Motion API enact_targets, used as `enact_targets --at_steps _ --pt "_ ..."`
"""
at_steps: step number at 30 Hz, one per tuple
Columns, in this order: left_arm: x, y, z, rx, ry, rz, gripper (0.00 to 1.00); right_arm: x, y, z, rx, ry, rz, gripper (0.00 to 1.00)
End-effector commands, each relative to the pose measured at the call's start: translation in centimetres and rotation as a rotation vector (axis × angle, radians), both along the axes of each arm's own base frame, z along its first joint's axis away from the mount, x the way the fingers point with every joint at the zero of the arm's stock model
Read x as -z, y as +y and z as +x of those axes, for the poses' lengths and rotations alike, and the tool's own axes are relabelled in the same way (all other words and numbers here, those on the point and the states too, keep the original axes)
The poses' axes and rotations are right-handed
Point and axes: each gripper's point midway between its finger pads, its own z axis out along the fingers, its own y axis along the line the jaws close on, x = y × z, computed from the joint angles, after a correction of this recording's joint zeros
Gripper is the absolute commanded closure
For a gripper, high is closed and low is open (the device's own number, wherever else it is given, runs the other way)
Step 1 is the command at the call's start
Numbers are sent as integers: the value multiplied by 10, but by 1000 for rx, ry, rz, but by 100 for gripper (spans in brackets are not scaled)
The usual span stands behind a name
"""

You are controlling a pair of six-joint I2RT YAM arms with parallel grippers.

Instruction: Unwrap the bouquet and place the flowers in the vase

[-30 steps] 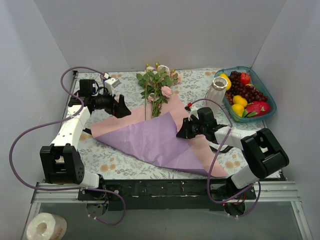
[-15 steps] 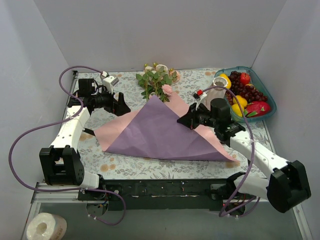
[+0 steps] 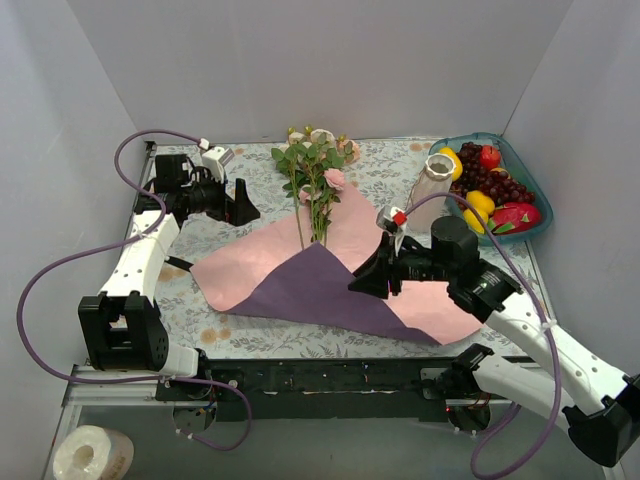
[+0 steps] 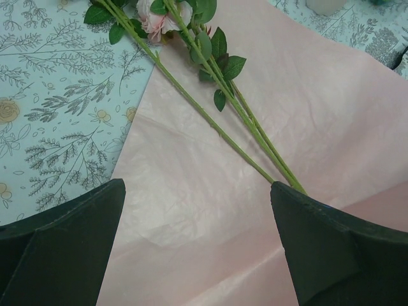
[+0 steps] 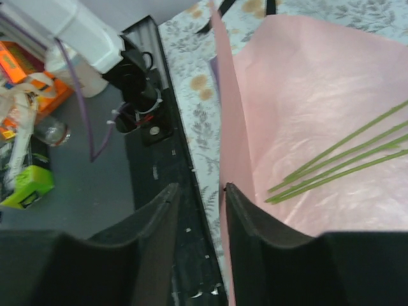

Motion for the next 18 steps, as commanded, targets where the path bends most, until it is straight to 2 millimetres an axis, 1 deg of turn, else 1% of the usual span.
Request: enact_targets --at_steps 1,2,4,8,11,14,15,16,17,18 --pt "-35 -3 0 7 -75 -25 2 -8 -10 -43 -106 40 21 52" --pt "-37 -2 1 4 -79 -24 2 -6 -11 -49 -121 50 25 51" --pt "-39 -3 1 6 -77 -24 2 -10 -15 -61 -150 67 43 47" --pt "-41 -4 -1 13 -79 -30 2 -11 -18 -66 -153 85 30 47" --pt "-40 -4 -3 18 -78 -27 2 -22 -17 -68 -176 91 35 47" --pt "-39 -4 -3 17 -75 -22 2 -55 -14 -61 -154 36 71 45" --pt "-38 -3 -3 16 -73 -21 2 -62 -12 -54 -125 24 74 43" --pt "-38 -4 -4 18 -71 -24 2 -83 -12 -38 -39 -31 93 33" --pt "-38 -4 -4 17 -69 -25 2 -88 -12 -26 17 -44 88 28" --pt "-37 -4 -4 15 -62 -25 2 -86 -7 -10 69 -32 57 24"
